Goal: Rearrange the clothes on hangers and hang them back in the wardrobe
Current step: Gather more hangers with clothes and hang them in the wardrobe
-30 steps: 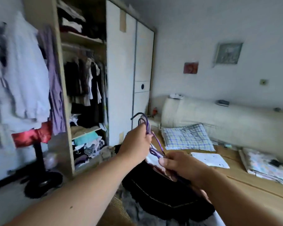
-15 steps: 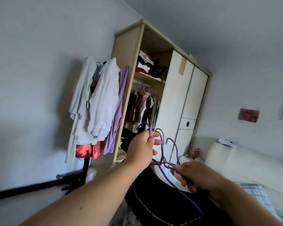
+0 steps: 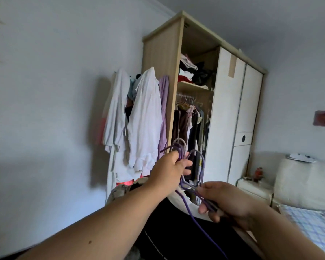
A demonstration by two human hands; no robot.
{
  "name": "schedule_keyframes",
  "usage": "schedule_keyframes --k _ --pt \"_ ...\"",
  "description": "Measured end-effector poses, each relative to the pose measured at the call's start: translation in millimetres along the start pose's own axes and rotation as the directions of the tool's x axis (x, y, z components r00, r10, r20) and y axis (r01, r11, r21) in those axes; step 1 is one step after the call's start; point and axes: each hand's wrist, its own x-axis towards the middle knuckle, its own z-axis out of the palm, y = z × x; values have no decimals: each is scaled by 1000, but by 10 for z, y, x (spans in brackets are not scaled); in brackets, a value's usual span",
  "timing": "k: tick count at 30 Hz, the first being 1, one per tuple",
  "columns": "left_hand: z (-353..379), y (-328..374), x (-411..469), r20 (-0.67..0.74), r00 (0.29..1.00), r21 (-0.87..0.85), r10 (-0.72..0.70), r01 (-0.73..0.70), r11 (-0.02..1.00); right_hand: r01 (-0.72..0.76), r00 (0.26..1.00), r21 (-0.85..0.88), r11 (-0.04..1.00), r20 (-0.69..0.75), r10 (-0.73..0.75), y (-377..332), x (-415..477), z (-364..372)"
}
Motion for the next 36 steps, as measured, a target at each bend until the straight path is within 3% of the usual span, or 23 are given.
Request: schedule_keyframes --k 5,10,16,20,23,29,36 --pt "-189 -367 480 -58 998 1 10 -10 1000 -5 1000 -9 1000 -13 5 -30 660 173" --pt "-286 -781 986 -115 993 -31 12 -15 999 1 996 145 989 -92 12 45 1419 11" --pt "-430 -1217 1701 -46 999 -125 13 -19 992 3 942 -248 969 -323 -86 -233 2375 -437" --pt "-409 -1506 2172 34 998 -148 51 -46 988 -25 946 -382 924 -306 -101 -530 2845 -524" --pt "-357 -1692 2537 52 995 -100 87 -81 992 -102 960 -438 893 -279 -27 -552 3181 -397" --pt "-322 -2189 3260 131 972 -16 197 -197 980 -186 912 -186 965 -397 100 -285 3879 -158" --pt "-182 -2386 3834 323 886 -347 334 -217 912 -234 863 -16 972 -464 200 -190 4283 -253"
